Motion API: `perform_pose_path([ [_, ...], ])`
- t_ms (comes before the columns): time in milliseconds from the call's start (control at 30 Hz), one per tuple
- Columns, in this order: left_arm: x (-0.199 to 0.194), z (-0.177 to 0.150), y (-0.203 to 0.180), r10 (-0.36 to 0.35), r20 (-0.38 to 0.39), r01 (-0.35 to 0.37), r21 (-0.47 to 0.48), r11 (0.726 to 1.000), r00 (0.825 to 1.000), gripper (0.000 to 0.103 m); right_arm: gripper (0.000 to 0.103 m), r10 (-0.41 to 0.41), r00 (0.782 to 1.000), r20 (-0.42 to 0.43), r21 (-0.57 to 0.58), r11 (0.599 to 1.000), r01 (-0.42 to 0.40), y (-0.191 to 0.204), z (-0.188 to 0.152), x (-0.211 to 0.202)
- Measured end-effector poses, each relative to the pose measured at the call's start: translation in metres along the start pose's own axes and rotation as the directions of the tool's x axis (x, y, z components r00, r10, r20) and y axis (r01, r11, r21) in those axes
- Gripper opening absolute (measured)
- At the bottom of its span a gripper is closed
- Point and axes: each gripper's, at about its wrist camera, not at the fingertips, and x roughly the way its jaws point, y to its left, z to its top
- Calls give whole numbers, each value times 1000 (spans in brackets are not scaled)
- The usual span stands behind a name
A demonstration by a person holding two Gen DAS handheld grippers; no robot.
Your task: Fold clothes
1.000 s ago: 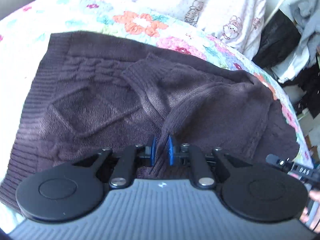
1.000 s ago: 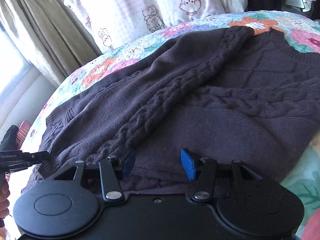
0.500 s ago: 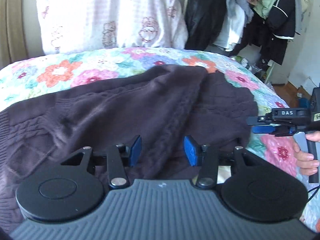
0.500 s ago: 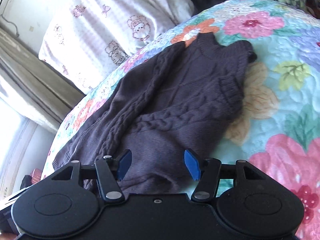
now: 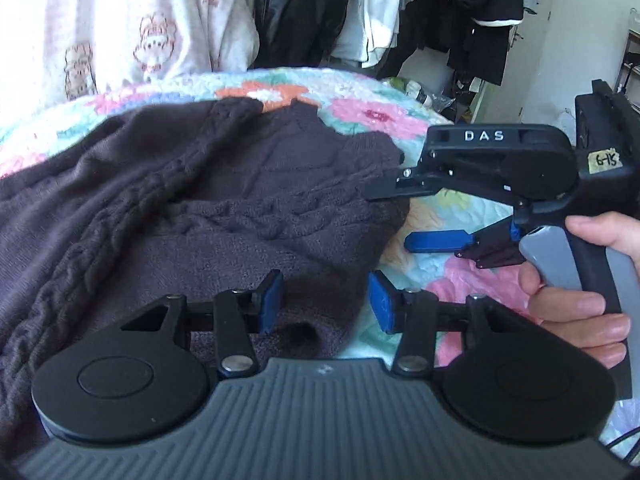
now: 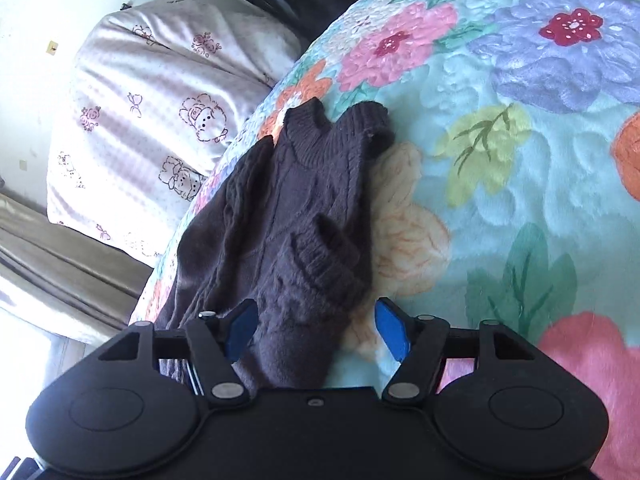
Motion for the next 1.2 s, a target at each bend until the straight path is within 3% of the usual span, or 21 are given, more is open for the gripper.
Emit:
perform_pose_path([
  [67, 13, 4, 19, -22, -70, 12, -141, 990, 997, 46, 80, -3, 1000, 11, 21, 1000, 2, -1, 5, 13],
  [133, 17, 9, 34, -56, -78, 37, -230, 973, 995, 45, 80, -3, 999, 32, -44, 999, 4, 11, 7, 27],
  [167, 15, 12, 40, -65, -79, 43, -248, 968, 995, 43, 67, -3, 999, 43, -90, 996, 7, 19, 8, 34],
  [200, 11, 16, 44, -67, -82, 44, -255, 966, 994, 42, 22, -1, 999, 52, -126, 992, 8, 27, 9, 41],
  [267, -6, 25, 55, -69, -40, 56, -256, 965, 997, 42, 22, 37, 996, 82, -118, 993, -27, 41, 14, 46],
  [333, -31, 34, 70, -62, 30, 68, -258, 964, 998, 42, 22, 129, 988, 89, -134, 984, -117, 65, 20, 47],
  [400, -58, 40, 91, -69, 101, 95, -282, 955, 992, 42, 22, 174, 983, 61, -254, 955, -154, 105, 18, 47],
  [433, -68, 40, 108, -114, 140, 156, -336, 929, 984, 43, 22, 187, 982, 37, -325, 931, -165, 127, 14, 47],
  [467, -74, 37, 128, -180, 181, 242, -423, 873, 967, 43, 22, 215, 977, 4, -372, 907, -198, 144, 8, 48],
  [533, -86, 19, 170, -268, 287, 391, -598, 700, 920, 41, 21, 300, 949, -99, -437, 844, -312, 176, -9, 51],
  [567, -95, 10, 184, -267, 302, 401, -628, 667, 915, 38, 21, 335, 928, -163, -454, 810, -372, 187, -21, 56],
  [600, -104, 2, 192, -246, 279, 370, -632, 681, 928, 38, 21, 355, 909, -218, -467, 780, -417, 195, -33, 61],
  [667, -125, -11, 196, -126, 220, 233, -579, 781, 967, 39, 21, 364, 884, -294, -469, 751, -465, 203, -54, 71],
  [700, -133, -19, 197, -68, 188, 163, -548, 821, 980, 41, 21, 344, 877, -336, -470, 745, -472, 203, -66, 79],
  [733, -138, -27, 201, -37, 159, 118, -534, 837, 987, 41, 21, 316, 872, -374, -473, 744, -473, 201, -76, 87],
  [867, -148, -47, 216, -14, 125, 79, -527, 846, 992, 41, 21, 203, 864, -461, -503, 743, -442, 181, -105, 108],
  [967, -155, -52, 225, -15, 133, 82, -507, 858, 991, 41, 21, 200, 858, -473, -534, 710, -459, 174, -113, 99],
  [1067, -161, -58, 236, -47, 207, 148, -507, 849, 977, 43, 21, 180, 861, -475, -615, 633, -471, 183, -116, 85],
  [1133, -159, -60, 239, -90, 264, 216, -503, 837, 960, 51, 22, 95, 879, -467, -700, 568, -433, 191, -122, 86],
  [1200, -155, -64, 242, -124, 292, 261, -497, 828, 948, 55, 26, 20, 901, -432, -761, 529, -377, 194, -132, 94],
])
